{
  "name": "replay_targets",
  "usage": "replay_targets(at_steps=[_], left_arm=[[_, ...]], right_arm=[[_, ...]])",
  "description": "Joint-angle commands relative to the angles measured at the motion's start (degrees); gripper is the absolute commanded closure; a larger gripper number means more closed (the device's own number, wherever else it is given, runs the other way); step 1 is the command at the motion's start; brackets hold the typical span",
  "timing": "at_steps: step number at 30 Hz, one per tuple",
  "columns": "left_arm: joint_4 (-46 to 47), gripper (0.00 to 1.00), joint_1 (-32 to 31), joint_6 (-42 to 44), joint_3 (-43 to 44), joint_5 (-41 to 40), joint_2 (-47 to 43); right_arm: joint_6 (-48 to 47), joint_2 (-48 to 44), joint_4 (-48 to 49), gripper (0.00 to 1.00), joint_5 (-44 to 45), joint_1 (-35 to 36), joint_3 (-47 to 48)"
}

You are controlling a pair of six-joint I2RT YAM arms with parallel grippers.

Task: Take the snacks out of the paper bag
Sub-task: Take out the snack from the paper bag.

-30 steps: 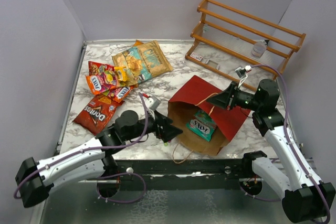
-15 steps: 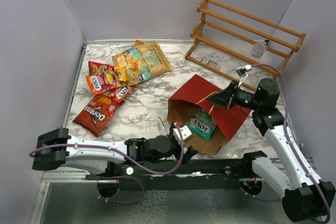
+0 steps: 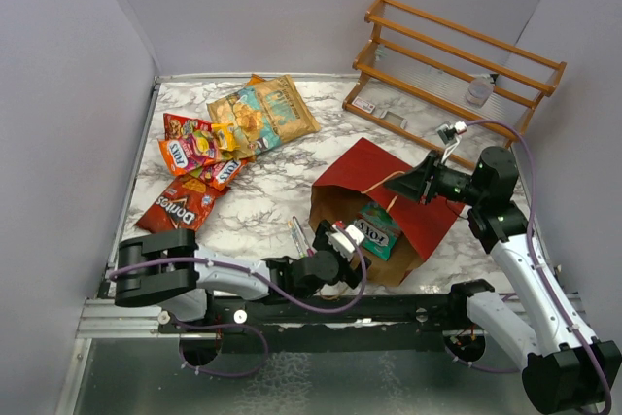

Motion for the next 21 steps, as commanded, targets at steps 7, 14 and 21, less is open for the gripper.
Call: replay_targets(at_steps=[7,14,21], left_arm=[[13.36,0.01,2.4,6.05,6.07,-0.84,10.42],[19.09,0.01,7.89,8.29,10.22,2.25,19.45],[16.77,0.01,12.02,9.12,13.56,4.08,25.35]], right_arm=[[-0.89,-0.32,-0.01,0.99,0.44,0.19,1.31],[-1.41,-1.45,-1.79,0.99,1.86,0.19,2.9],[-1.49,-0.94,-2.48,0.99,1.32,0.19,3.45]])
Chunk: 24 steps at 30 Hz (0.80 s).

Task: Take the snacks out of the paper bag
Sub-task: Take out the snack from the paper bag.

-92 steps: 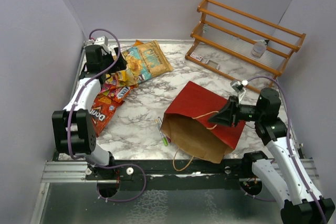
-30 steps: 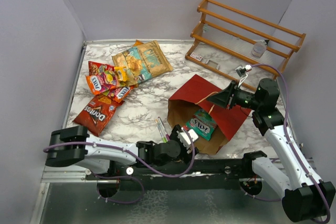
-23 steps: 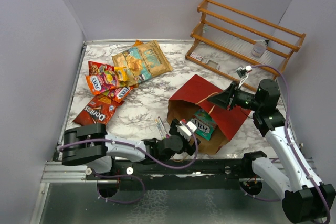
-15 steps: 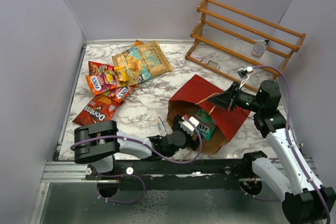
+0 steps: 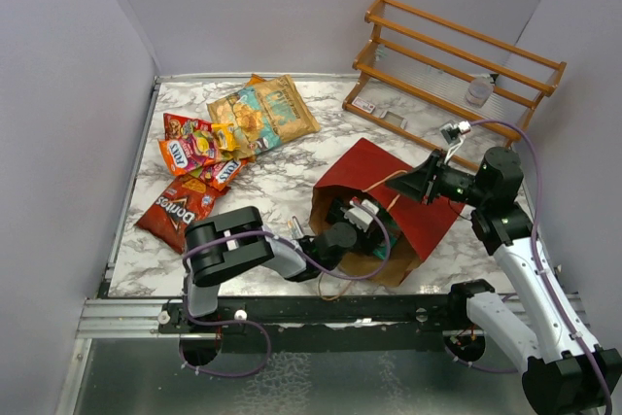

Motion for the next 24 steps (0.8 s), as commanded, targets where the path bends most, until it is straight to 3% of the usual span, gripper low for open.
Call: replay_targets(at_steps=[1,6,9,16,24], left_arm=[[0.81,0.01,1.88,0.36,2.39,3.44,3.58],[-1.45,0.04,3.27,-2.88,3.14,9.29,5.88],[-2.02,0.12,3.46,-4.54,3.14,12.58,6.47],[-2.58,0.48,3.37,-9.57,2.97,18.76,6.33],[-3.16,0.88,3.42,-13.08,-1.24,18.75,0.21]], right_arm=[[-0.84,-0.35,-1.21,0.99,0.84,0.19,1.79],[-0.65,-0.89,-1.0,0.99,0.9,0.19,1.13],[-0.73,-1.0,-1.33,0.99,0.6,0.18,1.06],[-1.1,-1.69,-2.44,0.99,1.06,0.19,1.41],[-0.89,-2.46,-2.71,0.99,2.18,0.19,0.57]])
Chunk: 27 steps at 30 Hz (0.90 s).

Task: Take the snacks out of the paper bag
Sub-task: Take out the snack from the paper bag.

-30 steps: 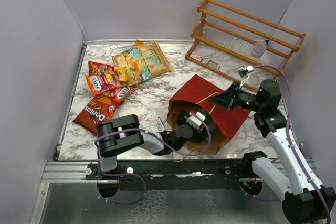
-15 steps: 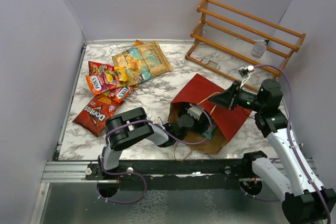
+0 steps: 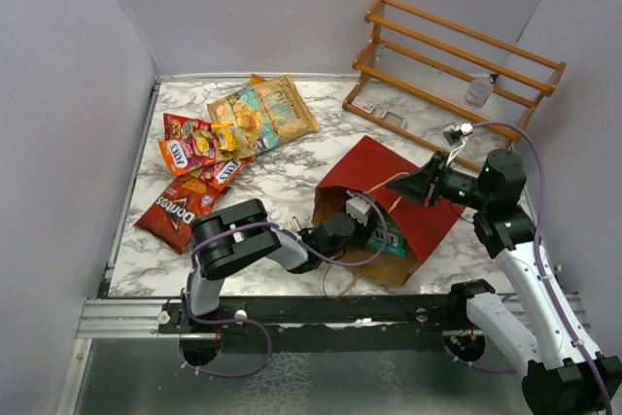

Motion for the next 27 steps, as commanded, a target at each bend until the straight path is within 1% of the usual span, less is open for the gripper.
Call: replay_targets(at_steps=[1,3,8,13,17,21,24,27], left_arm=[[-4.52,0.92,-0.16,-2.6,-2.89,2.7,-3.51],[-4.86,1.0,-0.2,-2.84,-3.23,3.04,-4.73],[-7.0,1.0,-0.27,-2.91,-4.25,4.19,-9.67],[-12.47,1.0,-1.28,-2.07,-6.47,5.47,-19.14],[-22.14,1.0,-3.12,-0.32,-8.86,4.7,-30.19],[-31.64,1.0,-3.35,-0.56,-11.39,2.69,-42.27],[-38.46,1.0,-3.35,-1.52,-11.63,0.41,-49.12],[-44.94,1.0,-3.35,-1.82,-10.17,0.7,-53.9]], right_arm=[[-0.58,-0.71,-0.59,0.99,1.71,0.19,0.28],[-0.75,-0.74,-0.66,0.99,1.51,0.19,0.25],[-1.11,-1.12,-1.6,0.99,2.2,0.19,0.53],[-0.76,-1.48,-1.68,0.99,3.21,0.19,-0.02],[-0.45,-1.32,-1.05,0.99,3.35,0.19,-0.52],[-0.66,-0.86,-0.44,0.99,3.67,0.19,-0.75],[-0.85,-0.27,-0.38,0.99,3.5,0.19,-0.82],[-1.1,0.28,-0.33,0.99,3.56,0.19,-0.87]])
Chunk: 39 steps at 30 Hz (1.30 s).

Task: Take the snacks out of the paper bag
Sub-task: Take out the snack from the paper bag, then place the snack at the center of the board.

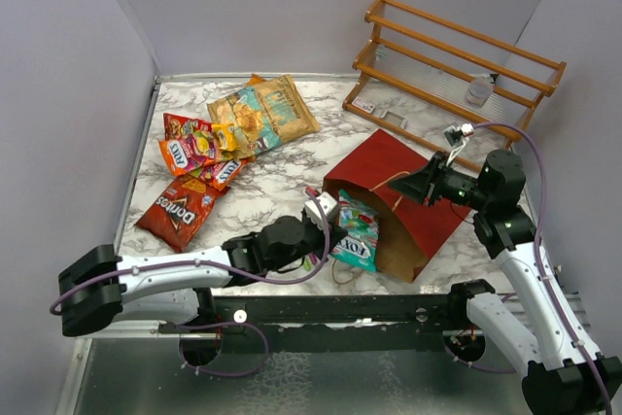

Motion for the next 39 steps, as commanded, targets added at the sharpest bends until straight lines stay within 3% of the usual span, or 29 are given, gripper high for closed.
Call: replay_targets(at_steps=[1,12,20,26,31,39], left_arm=[[-11.72,1.0,0.02,-0.26,2.1,-0.83,-6.7],[-36.38,1.0,0.04,7.68,15.36,3.99,-22.08],[-47.56,1.0,0.02,10.31,32.0,-3.06,-29.44],[-47.66,1.0,0.02,14.14,39.44,-15.28,-28.65],[-41.28,1.0,0.02,11.99,35.15,-32.36,-26.89],[-37.58,1.0,0.17,16.32,31.56,-38.13,-17.06]], right_arm=[[-0.77,0.63,0.59,0.99,1.46,0.19,-0.67],[-0.48,0.62,0.22,0.99,4.61,0.19,0.66],[0.6,1.1,1.66,0.99,5.2,0.19,-0.88],[0.33,0.92,0.82,0.99,5.41,0.19,-1.42],[0.68,0.13,1.12,0.99,5.95,0.19,-2.67],[0.37,0.77,2.08,0.99,5.2,0.19,-3.97]])
